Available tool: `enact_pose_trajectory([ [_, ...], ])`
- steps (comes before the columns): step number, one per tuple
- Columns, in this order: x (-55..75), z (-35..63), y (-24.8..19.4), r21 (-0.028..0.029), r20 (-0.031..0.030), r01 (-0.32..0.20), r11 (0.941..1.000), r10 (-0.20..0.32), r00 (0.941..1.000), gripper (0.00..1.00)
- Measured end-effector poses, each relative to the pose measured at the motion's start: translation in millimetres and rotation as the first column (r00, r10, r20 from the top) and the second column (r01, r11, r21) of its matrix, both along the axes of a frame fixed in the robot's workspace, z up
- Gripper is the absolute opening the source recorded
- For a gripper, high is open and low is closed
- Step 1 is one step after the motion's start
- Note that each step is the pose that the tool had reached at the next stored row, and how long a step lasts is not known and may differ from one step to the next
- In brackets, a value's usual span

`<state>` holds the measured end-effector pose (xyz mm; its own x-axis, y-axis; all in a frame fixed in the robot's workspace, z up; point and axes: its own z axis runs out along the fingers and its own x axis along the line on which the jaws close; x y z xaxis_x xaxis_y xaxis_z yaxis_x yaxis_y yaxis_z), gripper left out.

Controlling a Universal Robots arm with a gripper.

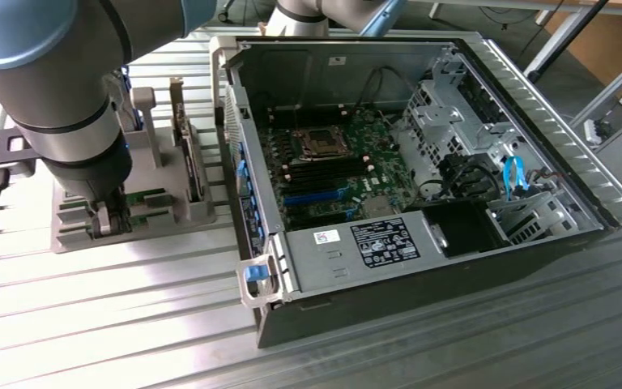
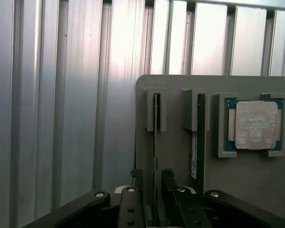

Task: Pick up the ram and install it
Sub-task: 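Pick up the ram and move it above insertion slot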

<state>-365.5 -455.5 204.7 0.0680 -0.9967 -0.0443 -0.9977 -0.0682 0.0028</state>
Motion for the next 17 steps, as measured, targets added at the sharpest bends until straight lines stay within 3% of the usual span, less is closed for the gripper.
enact_pose_trajectory([
  [2,0.0,0.0,0.0,0.0,0.0,0.0,1.0,0.0,1.0,0.28],
  [3,0.0,0.0,0.0,0.0001,0.0,0.0,1.0,0.0,1.0,0.15],
  [4,0.0,0.0,0.0,0.0,0.0001,0.0,1.0,0.0,1.0,0.12],
  [10,0.0,1.3,0.0,-0.0002,0.0002,0.0,1.0,0.0,1.0,0.12],
  [17,0.0,16.7,0.0,-0.0002,0.0001,0.0,1.0,0.0,1.0,0.12],
])
